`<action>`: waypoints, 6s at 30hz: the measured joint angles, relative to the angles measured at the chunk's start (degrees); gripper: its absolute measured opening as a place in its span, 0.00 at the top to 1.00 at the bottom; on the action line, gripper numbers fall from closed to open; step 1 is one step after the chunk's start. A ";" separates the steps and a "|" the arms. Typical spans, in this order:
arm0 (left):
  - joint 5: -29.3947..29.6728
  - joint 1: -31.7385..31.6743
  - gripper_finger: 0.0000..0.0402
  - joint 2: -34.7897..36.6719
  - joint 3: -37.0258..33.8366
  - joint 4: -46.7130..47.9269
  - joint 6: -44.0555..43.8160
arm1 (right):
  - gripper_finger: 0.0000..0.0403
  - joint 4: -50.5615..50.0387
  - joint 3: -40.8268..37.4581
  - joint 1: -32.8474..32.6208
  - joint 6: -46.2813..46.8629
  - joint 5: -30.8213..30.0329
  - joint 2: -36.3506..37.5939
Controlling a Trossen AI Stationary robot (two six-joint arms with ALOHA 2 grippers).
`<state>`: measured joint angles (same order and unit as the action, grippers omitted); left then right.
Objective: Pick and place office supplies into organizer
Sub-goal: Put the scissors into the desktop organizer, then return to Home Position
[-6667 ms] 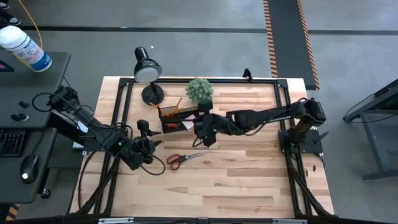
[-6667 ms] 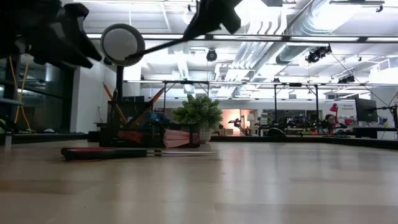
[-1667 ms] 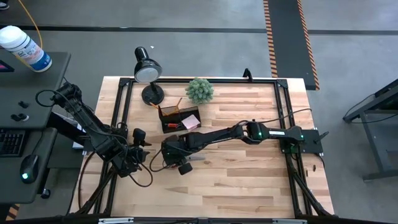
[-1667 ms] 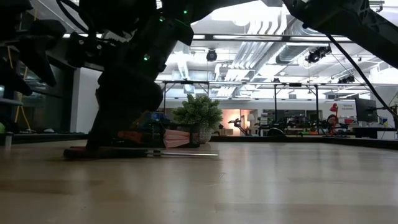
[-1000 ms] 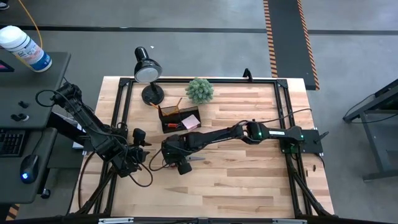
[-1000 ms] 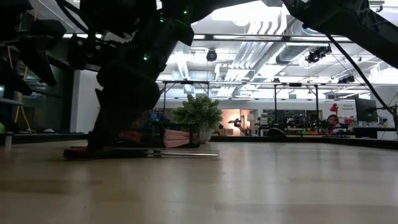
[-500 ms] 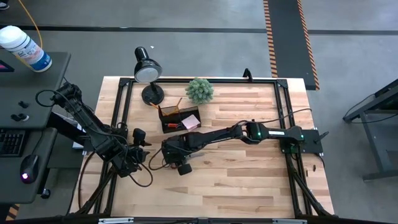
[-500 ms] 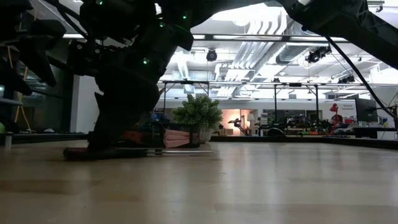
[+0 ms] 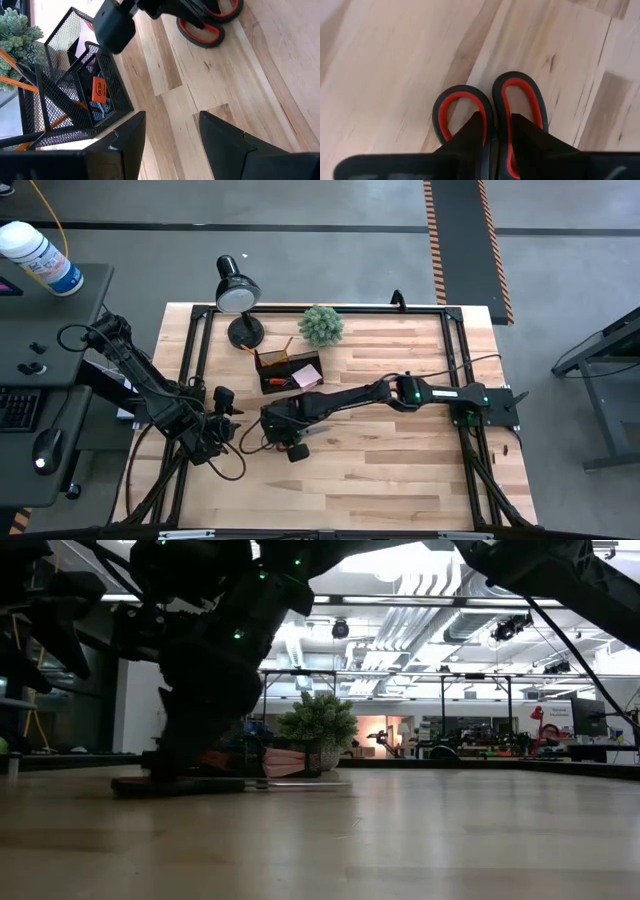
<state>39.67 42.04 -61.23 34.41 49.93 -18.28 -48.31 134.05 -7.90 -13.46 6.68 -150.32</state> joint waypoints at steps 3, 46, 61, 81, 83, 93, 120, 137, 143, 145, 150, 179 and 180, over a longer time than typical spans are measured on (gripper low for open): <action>0.00 0.00 0.57 0.00 0.00 0.08 0.00 | 0.83 -1.86 -0.18 -0.04 -0.02 -0.75 1.22; -3.04 0.00 0.57 -0.02 0.00 0.31 -0.44 | 0.83 40.04 0.03 12.27 -6.63 -12.03 17.33; -2.96 0.00 0.57 -0.04 0.00 0.14 -0.34 | 0.83 45.41 0.01 20.03 0.69 3.42 14.02; -2.61 0.00 0.57 -0.04 0.01 0.15 -0.15 | 0.83 52.48 0.01 23.27 5.88 13.46 7.82; -2.61 0.00 0.57 -0.04 0.02 0.15 -0.13 | 0.83 52.94 0.01 23.26 5.91 13.45 6.98; -2.61 0.00 0.57 -0.04 0.02 0.16 -0.02 | 0.83 53.67 0.01 23.30 5.93 12.09 5.02; -2.61 0.00 0.57 -0.04 0.01 0.15 -0.02 | 0.76 45.08 0.01 23.23 6.02 6.95 4.69; -2.17 -0.01 0.57 -0.04 0.01 0.08 -0.04 | 0.83 47.81 0.01 21.48 11.62 -7.40 4.67; -2.18 0.00 0.57 -0.04 0.02 -0.04 -0.04 | 0.83 47.78 0.01 21.19 13.40 -10.89 4.67; -2.18 0.00 0.57 -0.04 0.00 -0.03 -0.15 | 0.83 47.66 0.01 20.88 13.18 -11.15 4.67; -2.18 0.00 0.57 -0.04 0.00 -0.04 -0.18 | 0.83 45.64 0.01 20.11 12.90 -12.29 4.67; -1.08 0.00 0.57 -0.02 0.00 0.05 -0.02 | 0.51 28.73 0.12 10.26 9.81 -38.05 5.35; -1.08 0.00 0.57 -0.02 0.02 0.07 -0.02 | 0.51 28.64 0.12 9.93 9.33 -39.32 5.77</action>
<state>38.59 42.04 -61.25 34.44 50.00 -18.31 -19.66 134.17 2.03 -4.13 -32.64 -144.54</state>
